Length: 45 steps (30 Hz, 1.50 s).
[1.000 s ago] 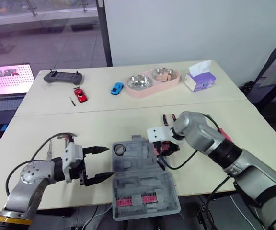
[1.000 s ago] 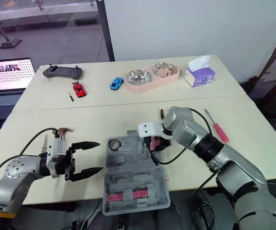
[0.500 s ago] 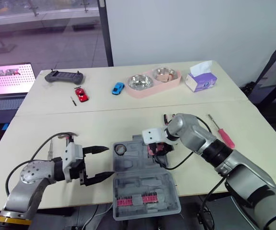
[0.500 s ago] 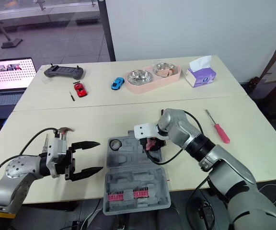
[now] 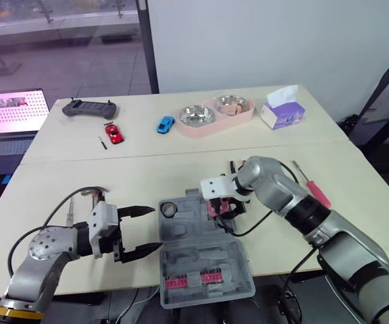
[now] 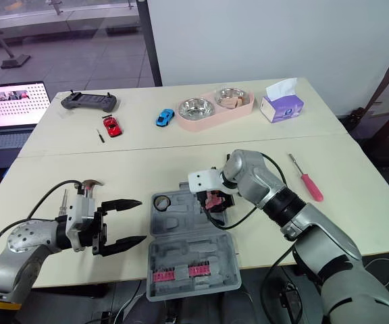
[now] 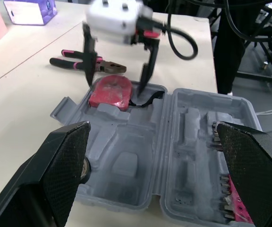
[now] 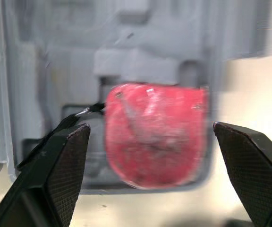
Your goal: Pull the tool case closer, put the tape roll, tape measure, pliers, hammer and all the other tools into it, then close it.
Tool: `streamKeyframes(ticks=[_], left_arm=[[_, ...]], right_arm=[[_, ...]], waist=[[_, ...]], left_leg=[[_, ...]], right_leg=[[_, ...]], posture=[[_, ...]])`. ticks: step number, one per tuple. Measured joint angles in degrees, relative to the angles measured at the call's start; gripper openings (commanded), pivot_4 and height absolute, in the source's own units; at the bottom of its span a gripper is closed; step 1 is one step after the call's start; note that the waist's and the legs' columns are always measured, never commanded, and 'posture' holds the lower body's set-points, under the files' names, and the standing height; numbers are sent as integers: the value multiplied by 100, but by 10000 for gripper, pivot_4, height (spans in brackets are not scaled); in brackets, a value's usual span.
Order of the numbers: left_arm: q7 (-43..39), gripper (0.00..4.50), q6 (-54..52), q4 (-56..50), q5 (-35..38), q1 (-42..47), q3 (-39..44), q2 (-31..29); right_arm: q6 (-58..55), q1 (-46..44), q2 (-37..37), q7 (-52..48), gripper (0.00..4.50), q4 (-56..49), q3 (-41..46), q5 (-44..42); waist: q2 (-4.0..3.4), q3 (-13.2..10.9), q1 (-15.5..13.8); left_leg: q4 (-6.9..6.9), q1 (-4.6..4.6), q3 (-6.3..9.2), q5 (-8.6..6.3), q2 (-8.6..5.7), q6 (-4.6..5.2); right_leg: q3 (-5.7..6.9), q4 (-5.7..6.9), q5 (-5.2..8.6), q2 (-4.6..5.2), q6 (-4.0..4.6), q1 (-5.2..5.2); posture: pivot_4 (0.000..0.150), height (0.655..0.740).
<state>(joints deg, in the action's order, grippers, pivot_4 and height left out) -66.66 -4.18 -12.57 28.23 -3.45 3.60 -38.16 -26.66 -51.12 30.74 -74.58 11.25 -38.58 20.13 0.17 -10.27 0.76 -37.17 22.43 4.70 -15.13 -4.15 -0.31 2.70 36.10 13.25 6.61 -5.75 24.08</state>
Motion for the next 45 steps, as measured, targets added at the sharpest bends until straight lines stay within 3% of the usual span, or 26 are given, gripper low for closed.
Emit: streamKeyframes(ticks=[7,10,14,25,38,45], left_arm=[[29,45000,-44,-21,1,-21,-10,11],[27,45000,-47,-34,1,-12,-12,12],[24,45000,-50,-34,1,3,-12,12],[40,45000,-52,-16,1,79,-11,17],[60,45000,-52,5,-1,86,-12,21],[82,45000,-54,5,-1,90,-12,21]], right_arm=[[-823,263,523,-183,44798,-1130,757,-358],[-1255,588,540,-113,36017,-1464,1039,-596],[-1452,917,517,151,15886,-1629,1257,-833],[-642,2380,-27,1528,15886,-1862,2343,-1730],[-68,2674,-104,2036,15886,-1120,2525,-2032],[-768,2566,-36,2098,15886,-1044,2320,-2029]], waist=[[1,0,-17],[1,0,-4],[0,0,-9],[4,2,-13],[4,2,-15],[16,18,-32]], left_leg=[[-1,1,0,0,-1,0],[0,1,0,0,1,1],[1,2,-2,0,1,1],[-1,1,-4,0,0,1],[-2,1,-4,0,2,2],[-2,-9,-2,0,2,3]], right_leg=[[-1,-3,0,3,0,-2],[-2,-2,0,2,0,-1],[-3,-2,0,4,0,1],[-14,-3,0,3,0,-2],[-15,-3,0,-2,0,-4],[-15,-4,1,-1,1,-18]], posture=[[1500,7400],[1500,7400],[1500,7400],[1500,7400],[1500,7400],[1500,7400]])
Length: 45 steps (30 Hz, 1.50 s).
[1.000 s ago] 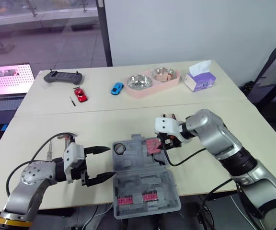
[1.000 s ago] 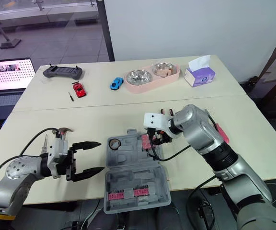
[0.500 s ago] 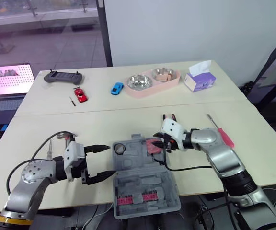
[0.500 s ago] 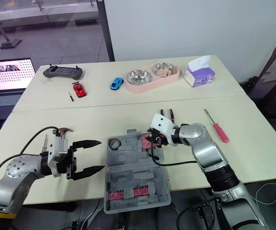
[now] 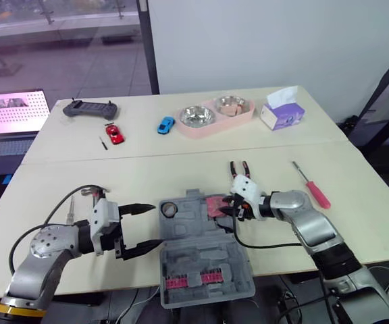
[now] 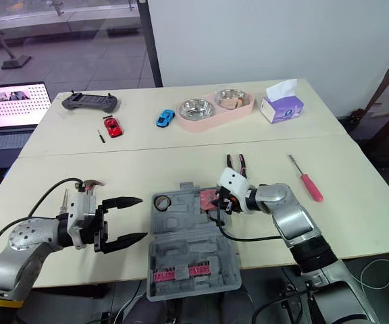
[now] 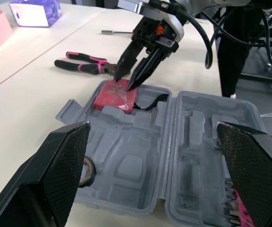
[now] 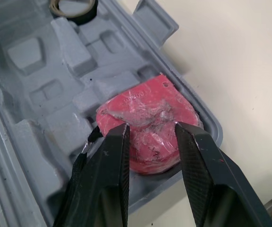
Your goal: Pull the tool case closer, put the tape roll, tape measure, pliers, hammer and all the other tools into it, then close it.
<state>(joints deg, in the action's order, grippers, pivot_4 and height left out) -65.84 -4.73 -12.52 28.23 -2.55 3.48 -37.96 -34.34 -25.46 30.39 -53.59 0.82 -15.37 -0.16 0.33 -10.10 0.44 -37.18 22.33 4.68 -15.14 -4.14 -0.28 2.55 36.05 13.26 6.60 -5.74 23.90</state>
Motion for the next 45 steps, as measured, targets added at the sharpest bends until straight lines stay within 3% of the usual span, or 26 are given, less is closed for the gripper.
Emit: streamKeyframes(ticks=[8,16,21,26,30,33,37,45], left_arm=[[6,45000,-14,0,0,-11,1,-2],[10,45000,-75,-1,0,-10,1,-2],[31,45000,-155,20,6,-16,64,-18],[146,45000,-282,177,111,-60,491,-88],[217,45000,-282,747,165,-255,1186,-400],[178,45000,155,1931,-88,-526,1832,-910],[90,45000,736,3443,-355,-759,2494,-1315],[-205,45000,1833,5641,-584,-503,2684,-1613]], right_arm=[[-992,-266,-29,127,15886,63,-360,6],[-1164,-449,-187,241,15886,247,-398,-20],[-539,86,-57,198,15886,-427,-41,-322],[-308,548,415,146,15886,-1750,1149,-978],[-59,1607,999,20,27465,-2239,2517,-1376],[627,3182,1148,-315,43148,-2046,3795,-1576],[1429,4443,1118,-544,44175,-1162,5032,-1630],[2483,5352,883,-493,44175,-267,5844,-1836]], waist=[[43,44,-17],[64,70,16],[40,51,8],[36,44,-25],[39,44,-135],[39,43,-203],[13,27,-196],[17,26,-121]], left_leg=[[3,-31,7,-3,1,3],[18,-88,8,-6,8,5],[12,-30,6,-5,4,6],[6,10,4,-4,3,6],[11,11,1,-8,6,10],[18,9,-1,-13,9,20],[10,2,-29,-18,8,25],[21,-2,-23,-27,26,10]], right_leg=[[5,-9,3,0,1,-35],[4,-29,22,5,15,-72],[2,-25,9,-2,-8,-35],[0,-8,7,1,-6,10],[3,-17,9,2,-6,8],[11,-41,11,-3,-7,-4],[5,-74,18,17,12,-21],[-8,-92,15,20,11,-27]], posture=[[1500,7400],[1500,7400],[1500,7400],[1500,7400],[1500,7400],[1500,7400],[1500,7400],[1500,7400]])
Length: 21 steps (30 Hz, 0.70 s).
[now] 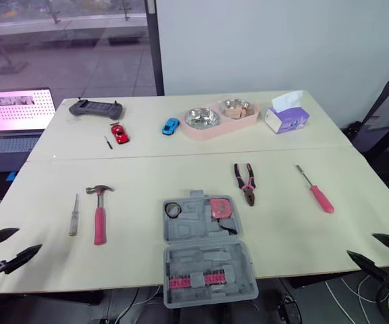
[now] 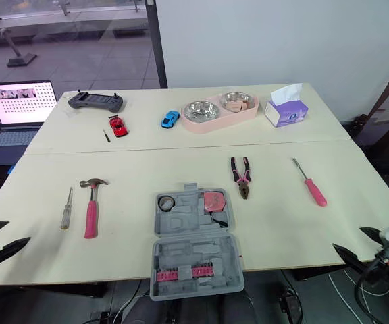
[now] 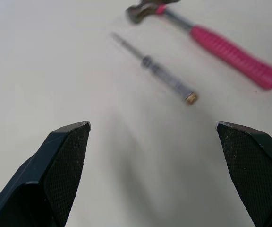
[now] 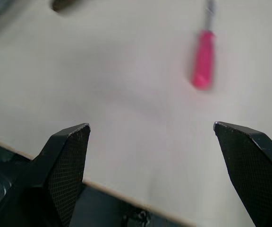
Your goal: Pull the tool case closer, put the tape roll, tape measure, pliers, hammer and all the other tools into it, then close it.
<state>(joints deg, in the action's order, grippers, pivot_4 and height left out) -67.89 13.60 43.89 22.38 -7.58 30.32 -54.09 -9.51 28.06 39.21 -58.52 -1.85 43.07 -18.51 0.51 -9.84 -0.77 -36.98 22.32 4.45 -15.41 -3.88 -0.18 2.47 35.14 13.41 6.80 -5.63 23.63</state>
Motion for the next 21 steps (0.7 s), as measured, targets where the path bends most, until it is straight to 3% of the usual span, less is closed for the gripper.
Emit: streamKeyframes(ticks=[15,19,21], left_arm=[[-118,45000,342,456,-99,379,-32,-31],[-196,45000,193,-191,-27,181,-38,169],[-204,45000,-88,-1091,123,-122,-137,486]], right_arm=[[319,82,-1,221,44175,174,-66,-103],[32,177,-23,345,44175,-337,-131,-295],[-335,356,-187,547,44175,-1155,-220,-500]], waist=[[-4,-2,2],[-13,-1,2],[-20,0,2]], left_leg=[[-2,-2,-2,6,0,10],[-4,-2,-2,-1,0,-1],[-1,-1,0,0,5,0]], right_leg=[[0,2,-5,-1,3,-2],[-2,2,-5,1,3,-5],[-5,3,-3,0,4,-4]], posture=[[1500,7400],[1500,7400],[1500,7400]])
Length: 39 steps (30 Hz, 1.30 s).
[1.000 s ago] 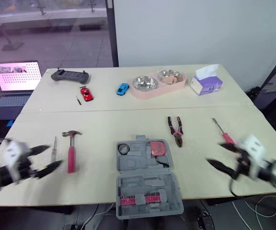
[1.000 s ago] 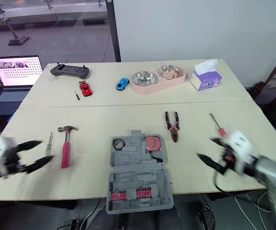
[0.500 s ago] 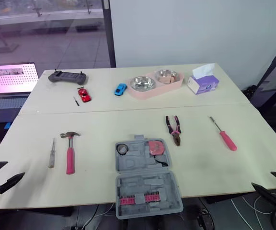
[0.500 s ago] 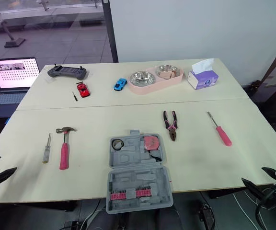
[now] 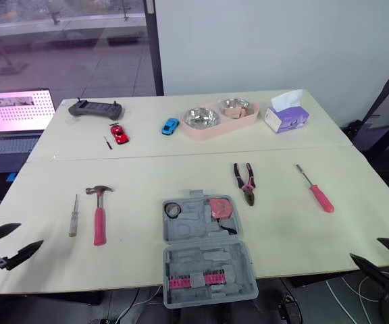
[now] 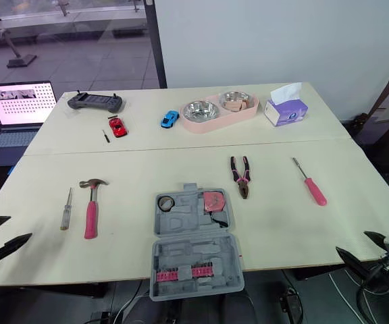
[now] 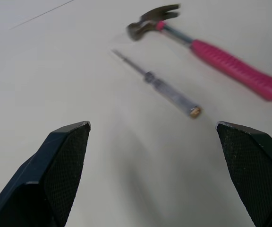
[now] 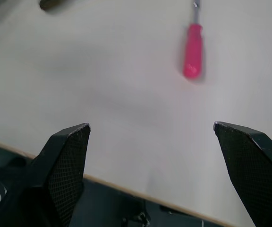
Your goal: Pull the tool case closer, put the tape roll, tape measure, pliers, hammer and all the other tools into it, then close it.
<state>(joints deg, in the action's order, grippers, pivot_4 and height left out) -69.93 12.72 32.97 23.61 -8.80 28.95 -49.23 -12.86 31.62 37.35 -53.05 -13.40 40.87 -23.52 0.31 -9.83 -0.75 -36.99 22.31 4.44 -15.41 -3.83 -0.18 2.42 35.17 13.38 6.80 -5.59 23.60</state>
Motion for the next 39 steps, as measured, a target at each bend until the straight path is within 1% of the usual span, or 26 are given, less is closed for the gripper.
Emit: streamKeyframes(ticks=[3,4,5,6,8,10,14,17,20,22,26,30,32,35,39], left_arm=[[133,45000,-660,-1460,246,-377,-361,461],[202,45000,-922,-2025,359,-433,-555,624],[254,45000,-1078,-2355,429,-455,-664,719],[324,45000,-1272,-2790,477,-505,-798,793],[403,45000,-1446,-3211,514,-527,-950,849],[490,45000,-1492,-3536,515,-551,-1034,1012],[565,45000,-1411,-3791,512,-431,-1206,1199],[563,45000,-1302,-3996,515,-324,-1322,1367],[437,45000,-1222,-4169,511,-279,-1590,1372],[362,45000,-1229,-4248,512,-267,-1705,1360],[265,45000,-1348,-4595,609,-177,-1955,1375],[284,45000,-1392,-4718,625,-125,-2154,1413],[309,45000,-1409,-4718,625,-108,-2167,1439],[360,45000,-1439,-4718,624,-40,-2173,1439],[393,45000,-1457,-4718,625,-9,-2170,1438]], right_arm=[[-740,32,-305,616,44175,-1291,-461,-214],[-1049,-48,-471,968,44175,-1782,-786,-253],[-1250,-140,-555,1192,44175,-2071,-1027,-257],[-1580,-343,-696,1628,44175,-2410,-1339,-208],[-1996,-691,-887,2246,44175,-2686,-1715,-27],[-2550,-1175,-1245,3094,44175,-2812,-2241,305],[-3247,-1896,-1774,4204,44175,-2816,-3164,850],[-3565,-2470,-2270,4926,44175,-2496,-3609,1289],[-3703,-2983,-2627,5360,44175,-1980,-3786,1560],[-3735,-3284,-2727,5472,44175,-1653,-3849,1650],[-3644,-3996,-3019,5706,44175,-630,-3831,1779],[-3258,-4545,-3144,5831,44175,346,-3720,1879],[-3092,-4775,-3182,5862,44175,737,-3666,1892],[-2861,-4946,-3296,5932,44175,1262,-3549,1883],[-2494,-5202,-3349,5850,44175,1805,-3560,1880]], waist=[[6,-2,-2],[10,0,-1],[10,0,-1],[12,1,0],[13,3,4],[13,4,6],[7,2,-13],[6,3,-1],[6,4,4],[6,4,8],[5,3,22],[1,2,40],[2,3,58],[2,3,65],[1,3,155]], left_leg=[[-1,7,1,6,6,9],[-4,6,1,5,9,8],[-6,7,1,1,9,0],[-8,6,1,-2,9,-4],[-8,6,-2,-2,8,-5],[-5,9,-3,5,7,8],[-3,21,-2,9,3,12],[-7,19,-3,10,-4,11],[-12,18,-4,10,-8,12],[-10,17,-4,11,-7,13],[-11,13,-4,15,-7,10],[-11,11,-5,16,-7,10],[-11,10,-5,16,-5,10],[-9,10,-4,16,-1,10],[-12,3,-4,17,0,9]], right_leg=[[0,0,0,-3,2,6],[-1,2,0,-5,2,5],[-1,2,-1,-5,3,4],[-1,2,-1,-5,4,3],[-1,0,-1,-5,4,5],[0,-1,-2,-6,6,12],[2,4,-3,-10,7,46],[0,4,-6,-9,9,51],[1,6,-7,-12,9,51],[1,10,-7,-23,9,51],[-3,23,-8,-37,10,32],[-4,31,-9,-44,8,34],[-4,35,-18,-50,-8,35],[-4,38,-19,-54,-9,37],[-8,39,-20,-59,-4,30]], posture=[[1500,7400],[1500,7400],[1500,7400],[1500,7400],[1500,7400],[1500,7400],[1500,7400],[1500,7400],[1500,7400],[1500,7400],[1500,7400],[1500,7400],[1500,7400],[1500,7400],[1500,7400]])
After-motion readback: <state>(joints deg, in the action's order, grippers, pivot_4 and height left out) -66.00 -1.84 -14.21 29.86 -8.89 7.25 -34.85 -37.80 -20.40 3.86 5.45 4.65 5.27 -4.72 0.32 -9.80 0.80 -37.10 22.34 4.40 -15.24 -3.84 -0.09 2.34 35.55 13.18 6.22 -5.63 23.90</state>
